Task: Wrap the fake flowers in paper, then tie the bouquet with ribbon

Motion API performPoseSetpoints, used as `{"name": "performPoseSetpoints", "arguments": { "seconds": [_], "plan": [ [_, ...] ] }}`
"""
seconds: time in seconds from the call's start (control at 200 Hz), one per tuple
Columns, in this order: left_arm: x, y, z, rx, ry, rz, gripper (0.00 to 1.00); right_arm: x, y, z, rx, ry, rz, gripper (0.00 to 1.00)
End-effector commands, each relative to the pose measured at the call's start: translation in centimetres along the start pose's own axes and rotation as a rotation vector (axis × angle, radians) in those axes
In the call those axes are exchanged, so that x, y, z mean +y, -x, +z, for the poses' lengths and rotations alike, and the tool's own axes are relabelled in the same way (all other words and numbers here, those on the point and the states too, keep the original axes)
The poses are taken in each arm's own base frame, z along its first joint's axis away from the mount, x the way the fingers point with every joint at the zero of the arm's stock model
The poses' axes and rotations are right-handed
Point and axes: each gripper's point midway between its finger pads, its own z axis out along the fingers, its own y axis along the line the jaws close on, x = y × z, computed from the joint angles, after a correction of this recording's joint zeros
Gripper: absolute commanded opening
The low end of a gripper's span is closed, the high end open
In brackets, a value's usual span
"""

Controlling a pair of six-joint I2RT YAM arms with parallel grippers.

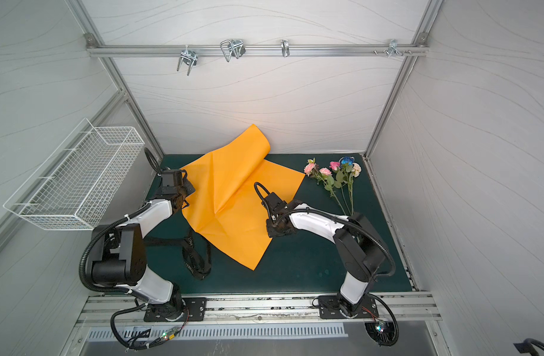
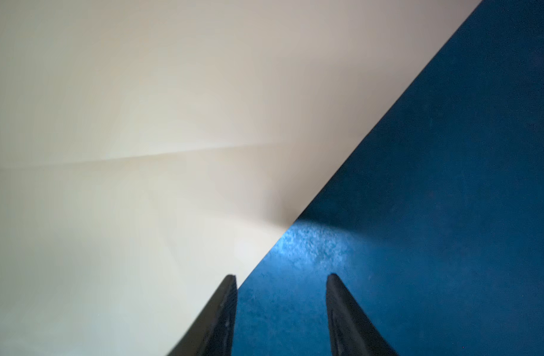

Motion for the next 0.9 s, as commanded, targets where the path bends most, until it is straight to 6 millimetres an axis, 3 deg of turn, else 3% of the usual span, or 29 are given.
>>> {"name": "performPoseSetpoints", "arguments": {
  "seconds": [0.0,0.17,0.285,0.53,0.745,0.895],
  "plan": [
    [0.0,0.8,0.6,-0.011,0.034,-0.027,0.00,0.8,-0.4,-1.5,-0.019,0.101,0.121,0.56],
    [1.4,-0.4,1.9,0.058,0.100,-0.031,0.00,1.6,-1.0,-1.8,-0.011,0.286,0.283,0.64],
    [1.6,-0.9,2.4,0.081,0.111,-0.024,0.00,2.0,-2.4,-1.2,0.010,0.385,0.370,0.66],
    [1.2,-0.8,2.9,0.101,0.102,0.002,0.00,0.7,-5.3,0.7,0.055,0.370,0.462,0.66],
    [0.7,-1.4,3.7,0.147,0.086,0.035,0.00,1.0,-5.4,1.6,0.040,0.420,0.488,0.66],
    [0.4,-2.2,4.1,0.172,0.065,0.038,0.00,1.6,-3.9,1.8,-0.020,0.496,0.489,0.61]
  ]
}}
